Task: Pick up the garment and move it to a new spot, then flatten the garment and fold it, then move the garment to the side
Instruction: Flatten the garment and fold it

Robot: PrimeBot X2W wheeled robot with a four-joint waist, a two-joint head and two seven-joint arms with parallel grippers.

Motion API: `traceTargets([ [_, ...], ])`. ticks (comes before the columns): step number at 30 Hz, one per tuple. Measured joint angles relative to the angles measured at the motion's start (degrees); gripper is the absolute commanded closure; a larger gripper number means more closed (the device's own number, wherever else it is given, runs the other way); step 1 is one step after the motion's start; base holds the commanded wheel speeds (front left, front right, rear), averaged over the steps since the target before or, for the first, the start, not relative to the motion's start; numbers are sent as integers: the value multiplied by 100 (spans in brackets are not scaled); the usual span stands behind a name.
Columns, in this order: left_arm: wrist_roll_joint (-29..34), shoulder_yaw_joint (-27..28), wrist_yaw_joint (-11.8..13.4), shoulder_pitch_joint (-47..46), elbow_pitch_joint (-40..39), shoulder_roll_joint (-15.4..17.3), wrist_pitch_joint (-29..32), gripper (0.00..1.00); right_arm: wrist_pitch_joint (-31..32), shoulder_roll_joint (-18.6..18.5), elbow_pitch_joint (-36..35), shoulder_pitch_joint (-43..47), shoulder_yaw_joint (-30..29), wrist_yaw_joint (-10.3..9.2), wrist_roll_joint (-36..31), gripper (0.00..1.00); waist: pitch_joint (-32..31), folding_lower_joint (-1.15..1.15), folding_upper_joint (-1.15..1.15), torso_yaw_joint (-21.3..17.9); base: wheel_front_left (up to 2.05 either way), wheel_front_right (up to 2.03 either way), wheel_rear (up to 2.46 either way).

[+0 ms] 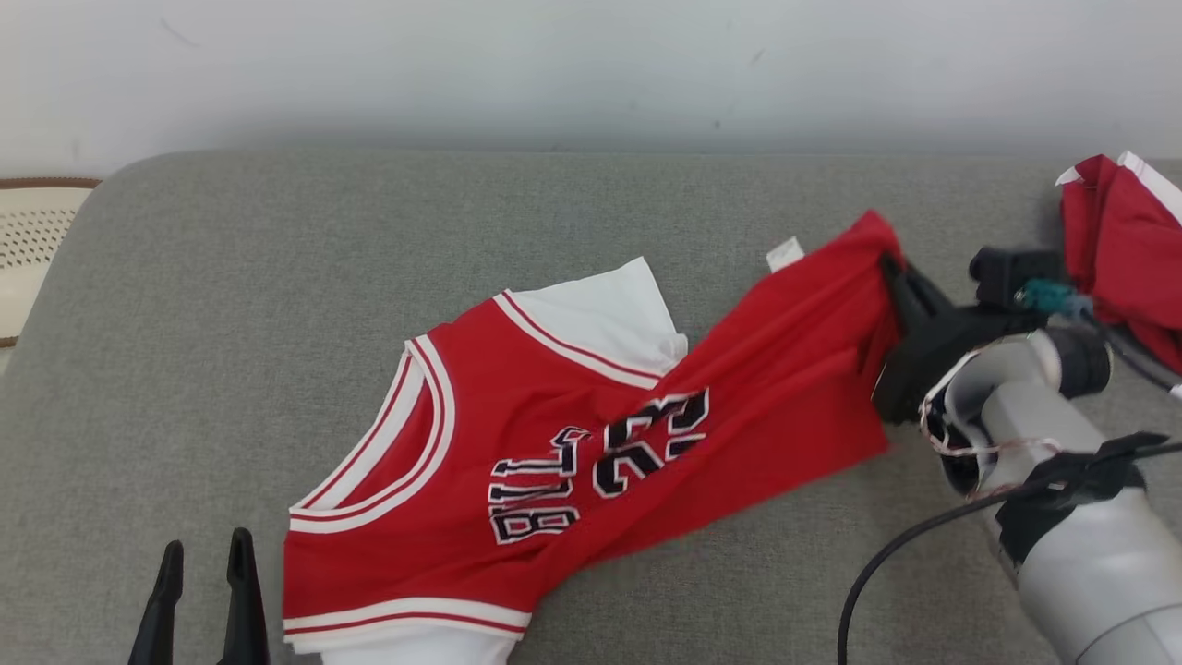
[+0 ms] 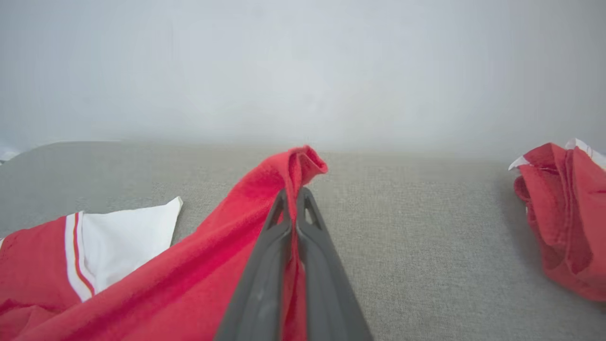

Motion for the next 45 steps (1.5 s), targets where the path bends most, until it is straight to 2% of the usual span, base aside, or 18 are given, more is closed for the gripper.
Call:
traceTargets([
  [6,-2,-63,0,-42,32,-1,0,0,-23,-80,282,-463,205,0,231,100,45,0,0,113,0,0,0],
  [18,-18,-109,0,-138,123,-2,0,0,-281,-133,1033,-758,595,0,482,100,110,0,0,274,0,0,0],
  [19,-18,-114,0,-138,129,-2,0,0,-309,-129,1124,-769,601,0,482,60,109,0,0,281,0,0,0],
  [20,-18,-118,0,-138,135,-2,0,0,-327,-130,1185,-781,608,0,483,0,108,0,0,286,0,0,0],
  [28,-15,-55,0,-131,131,-3,0,0,-456,-279,1432,-849,530,0,304,0,34,0,0,222,0,0,0],
  [32,-8,-10,0,-113,94,-2,0,0,-474,-386,673,-739,65,0,180,0,-12,0,0,115,0,0,0],
  [45,45,191,0,2,21,-3,0,0,-472,-332,-1713,1240,-1082,0,-474,0,-245,-1,0,-269,0,0,0],
])
